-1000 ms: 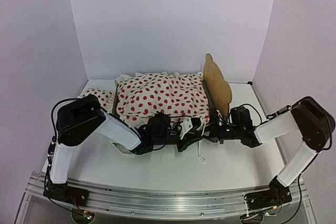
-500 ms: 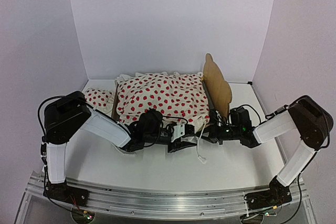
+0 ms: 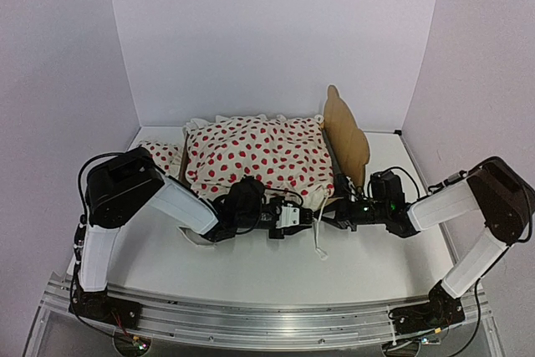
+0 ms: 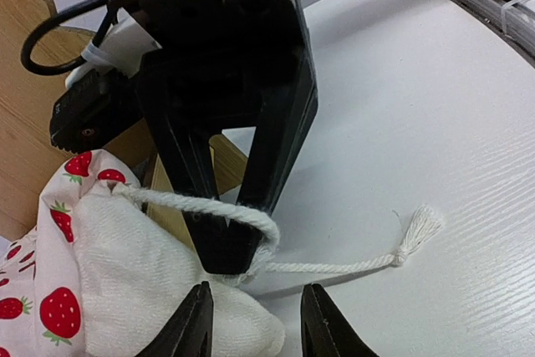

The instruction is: Set up the pet bed

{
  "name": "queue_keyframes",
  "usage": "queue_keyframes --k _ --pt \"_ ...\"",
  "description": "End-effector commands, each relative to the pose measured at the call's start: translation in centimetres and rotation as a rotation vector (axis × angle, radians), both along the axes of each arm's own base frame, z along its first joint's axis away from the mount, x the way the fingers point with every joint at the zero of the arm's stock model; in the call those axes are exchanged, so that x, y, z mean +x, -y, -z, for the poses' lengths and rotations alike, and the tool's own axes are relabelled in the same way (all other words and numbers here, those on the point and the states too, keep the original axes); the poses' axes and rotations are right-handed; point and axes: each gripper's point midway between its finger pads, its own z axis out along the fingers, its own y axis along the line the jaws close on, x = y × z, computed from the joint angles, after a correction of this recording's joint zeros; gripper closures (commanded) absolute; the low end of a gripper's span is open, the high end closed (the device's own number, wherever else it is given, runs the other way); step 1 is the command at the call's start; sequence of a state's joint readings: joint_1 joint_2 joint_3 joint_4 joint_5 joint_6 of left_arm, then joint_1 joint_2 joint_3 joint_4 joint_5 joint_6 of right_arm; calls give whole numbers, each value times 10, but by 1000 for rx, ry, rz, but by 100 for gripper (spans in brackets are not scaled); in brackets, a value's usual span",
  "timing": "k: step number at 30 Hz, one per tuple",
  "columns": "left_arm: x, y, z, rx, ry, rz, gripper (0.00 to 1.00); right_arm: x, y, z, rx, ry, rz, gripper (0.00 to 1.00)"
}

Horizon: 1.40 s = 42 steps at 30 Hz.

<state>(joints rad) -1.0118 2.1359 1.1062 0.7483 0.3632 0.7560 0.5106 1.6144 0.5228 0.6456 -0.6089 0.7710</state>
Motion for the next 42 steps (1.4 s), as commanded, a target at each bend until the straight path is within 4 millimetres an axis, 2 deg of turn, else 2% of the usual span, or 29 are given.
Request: queue_keyframes --k 1,8,18,25,28,31,36,40,42 --pt "20 16 -22 -57 62 -44 64 -3 0 -18 45 44 -17 100" --pt "30 23 -24 -80 31 -86 71 -1 -6 -21 58 43 -45 100" --pt "24 18 -28 -104 36 -68 100 -1 -5 -17 51 36 -39 100" --pt "18 11 -34 -124 26 -66 100 3 -3 -11 28 11 -9 99" --pt "21 10 -35 -128 7 -92 100 0 8 6 -74 -42 25 90" --pt "24 8 -36 -133 -11 -113 100 -6 32 20 -260 -59 62 81" --pt "23 8 -39 -146 -31 -116 100 -22 62 31 -439 22 99 69" --pt "25 8 -42 -152 -39 -127 100 -40 60 49 -530 112 76 58" --pt "25 8 -43 -156 -43 -129 100 -44 53 55 -604 215 50 53"
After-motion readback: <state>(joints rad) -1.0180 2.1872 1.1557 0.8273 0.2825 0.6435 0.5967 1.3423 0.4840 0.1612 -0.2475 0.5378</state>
